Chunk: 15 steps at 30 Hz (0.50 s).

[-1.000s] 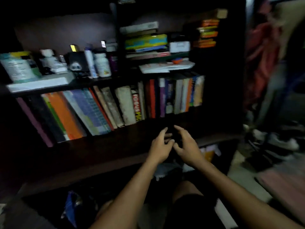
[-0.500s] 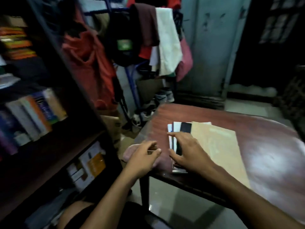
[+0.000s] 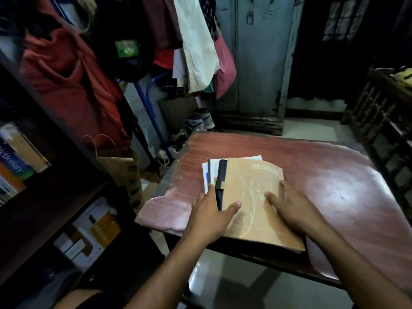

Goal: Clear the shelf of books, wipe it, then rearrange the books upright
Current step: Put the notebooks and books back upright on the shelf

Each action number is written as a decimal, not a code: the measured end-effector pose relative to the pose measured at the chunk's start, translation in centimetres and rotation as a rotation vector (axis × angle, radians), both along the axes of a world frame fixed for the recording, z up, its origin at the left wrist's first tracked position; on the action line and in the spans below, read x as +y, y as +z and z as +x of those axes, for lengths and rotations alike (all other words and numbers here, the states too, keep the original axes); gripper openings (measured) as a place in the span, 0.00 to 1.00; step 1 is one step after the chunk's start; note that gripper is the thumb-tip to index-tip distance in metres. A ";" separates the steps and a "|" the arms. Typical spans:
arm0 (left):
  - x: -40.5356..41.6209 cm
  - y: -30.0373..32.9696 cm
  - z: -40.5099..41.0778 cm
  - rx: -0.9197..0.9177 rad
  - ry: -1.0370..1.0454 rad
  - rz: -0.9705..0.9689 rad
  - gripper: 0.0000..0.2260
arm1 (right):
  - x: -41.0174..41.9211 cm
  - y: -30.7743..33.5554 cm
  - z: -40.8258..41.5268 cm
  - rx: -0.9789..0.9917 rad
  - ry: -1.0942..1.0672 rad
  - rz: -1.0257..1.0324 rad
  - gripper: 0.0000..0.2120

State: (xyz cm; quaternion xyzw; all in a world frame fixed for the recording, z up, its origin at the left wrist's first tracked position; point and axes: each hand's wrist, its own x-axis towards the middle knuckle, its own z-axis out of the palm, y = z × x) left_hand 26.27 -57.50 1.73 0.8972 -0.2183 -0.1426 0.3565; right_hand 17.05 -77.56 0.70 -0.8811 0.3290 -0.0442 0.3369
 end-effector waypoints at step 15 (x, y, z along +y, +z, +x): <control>1.4 -0.4 -5.8 0.624 0.282 -0.678 0.22 | 3.6 5.3 -2.8 -0.238 0.049 0.025 0.40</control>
